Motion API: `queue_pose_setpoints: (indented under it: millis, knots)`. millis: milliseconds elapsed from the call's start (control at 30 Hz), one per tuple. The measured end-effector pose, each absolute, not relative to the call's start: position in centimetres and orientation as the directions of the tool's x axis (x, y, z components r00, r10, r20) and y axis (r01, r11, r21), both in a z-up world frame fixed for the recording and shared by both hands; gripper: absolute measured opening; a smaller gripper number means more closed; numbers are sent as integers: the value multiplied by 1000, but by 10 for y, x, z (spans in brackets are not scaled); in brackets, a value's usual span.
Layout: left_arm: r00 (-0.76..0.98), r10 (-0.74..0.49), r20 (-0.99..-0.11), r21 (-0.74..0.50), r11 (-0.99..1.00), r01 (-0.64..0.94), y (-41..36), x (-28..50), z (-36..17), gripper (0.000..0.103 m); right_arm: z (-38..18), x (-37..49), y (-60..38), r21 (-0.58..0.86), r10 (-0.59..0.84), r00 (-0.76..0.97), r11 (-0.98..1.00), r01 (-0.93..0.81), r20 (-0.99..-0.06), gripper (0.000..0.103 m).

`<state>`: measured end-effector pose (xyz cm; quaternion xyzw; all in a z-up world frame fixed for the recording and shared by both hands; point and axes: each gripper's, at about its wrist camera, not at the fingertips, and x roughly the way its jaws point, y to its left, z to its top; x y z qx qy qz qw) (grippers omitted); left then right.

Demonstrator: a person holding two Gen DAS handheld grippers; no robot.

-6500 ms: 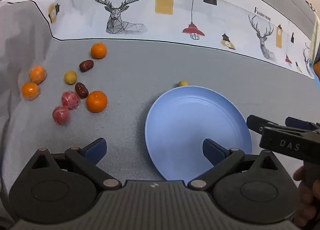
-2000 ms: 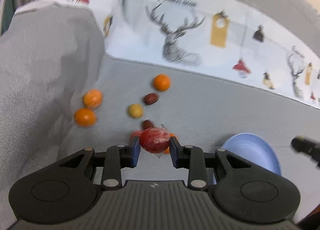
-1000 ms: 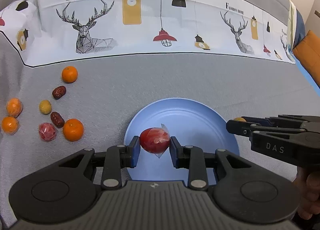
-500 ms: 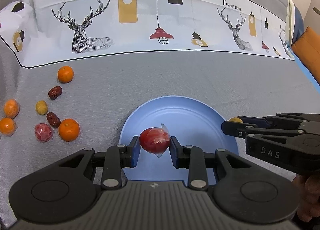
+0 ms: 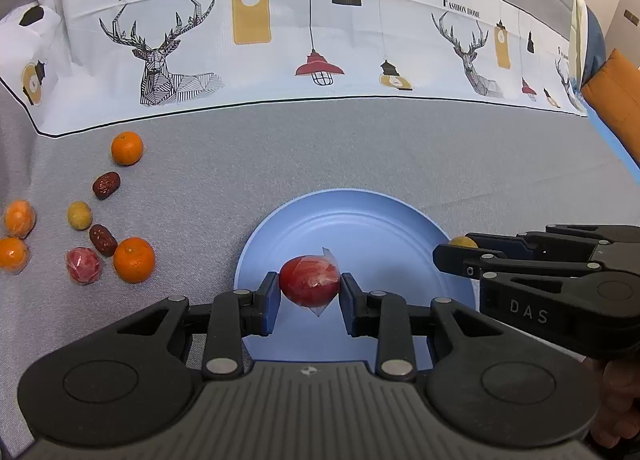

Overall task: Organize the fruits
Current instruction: 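Carry both fruits over the blue plate and open both tools to release them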

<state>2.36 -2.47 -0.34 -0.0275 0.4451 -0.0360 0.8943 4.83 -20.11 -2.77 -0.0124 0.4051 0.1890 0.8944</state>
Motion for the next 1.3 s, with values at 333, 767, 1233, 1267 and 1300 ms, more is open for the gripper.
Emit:
queue_pose_setpoints:
  millis: [333,767,1233,1267,1300]
  knots:
    - [600,-88,-795,-79,996,41,-26,24,-4,35,-29,49,-200,127,323,597,929,-346,-734,27]
    - [600,-89,-795,-78,996,44,-27,24,-6,35,-31,49,-197,121,319,595,929,-349,-737,27]
    - [601,-92,-794,-77,996,50,-29,24,-6,35,-32,48,-197,116,316,598,930,-349,-736,27]
    - [601,-93,-794,-77,996,52,-29,23,-7,35,-31,48,-197,115,316,599,930,-349,-736,27]
    - [601,-93,-794,-78,996,51,-29,23,-6,35,-31,48,-197,115,316,599,930,-349,-736,27]
